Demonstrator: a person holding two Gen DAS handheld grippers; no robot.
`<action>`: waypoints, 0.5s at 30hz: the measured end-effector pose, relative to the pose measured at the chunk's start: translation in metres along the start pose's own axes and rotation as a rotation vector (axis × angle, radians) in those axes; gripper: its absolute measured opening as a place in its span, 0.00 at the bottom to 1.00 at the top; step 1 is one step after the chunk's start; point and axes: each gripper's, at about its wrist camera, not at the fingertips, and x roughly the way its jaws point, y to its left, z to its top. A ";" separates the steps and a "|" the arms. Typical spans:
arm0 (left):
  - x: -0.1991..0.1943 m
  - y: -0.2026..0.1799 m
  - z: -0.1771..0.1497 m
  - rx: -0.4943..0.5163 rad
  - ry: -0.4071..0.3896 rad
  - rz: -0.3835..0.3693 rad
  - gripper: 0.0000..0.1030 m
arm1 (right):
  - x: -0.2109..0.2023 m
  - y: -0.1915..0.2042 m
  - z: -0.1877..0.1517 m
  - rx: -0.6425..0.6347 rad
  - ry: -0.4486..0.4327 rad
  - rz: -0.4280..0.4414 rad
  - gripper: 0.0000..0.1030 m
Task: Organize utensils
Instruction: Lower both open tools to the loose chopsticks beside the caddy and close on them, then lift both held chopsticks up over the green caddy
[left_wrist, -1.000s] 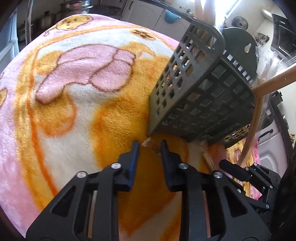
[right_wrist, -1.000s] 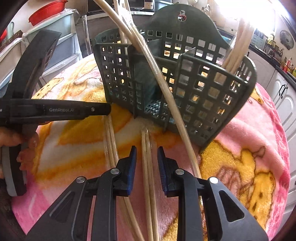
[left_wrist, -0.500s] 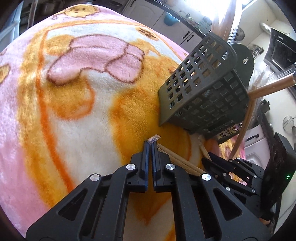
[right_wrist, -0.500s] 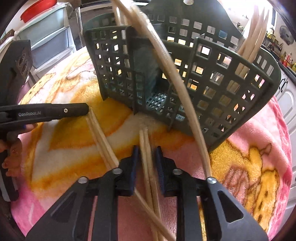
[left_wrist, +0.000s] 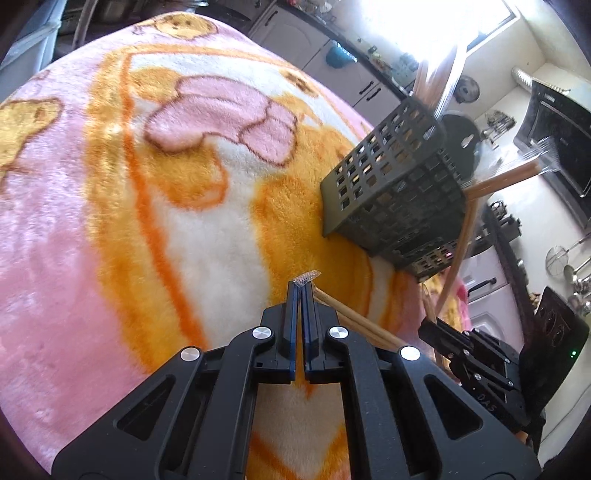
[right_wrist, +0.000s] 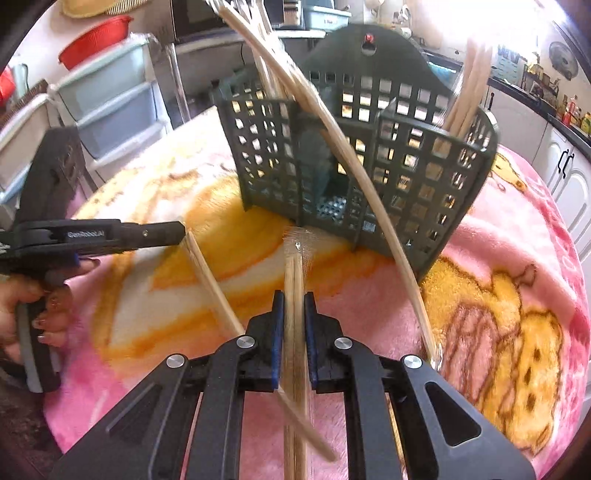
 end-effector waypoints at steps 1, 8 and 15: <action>-0.002 -0.002 0.001 0.005 -0.004 -0.007 0.01 | -0.005 0.001 0.000 0.003 -0.016 0.002 0.10; -0.035 -0.012 -0.002 0.038 -0.057 -0.050 0.01 | -0.039 0.002 -0.002 0.025 -0.103 0.012 0.10; -0.062 -0.020 0.004 0.056 -0.110 -0.091 0.01 | -0.064 -0.006 -0.005 0.055 -0.162 0.016 0.10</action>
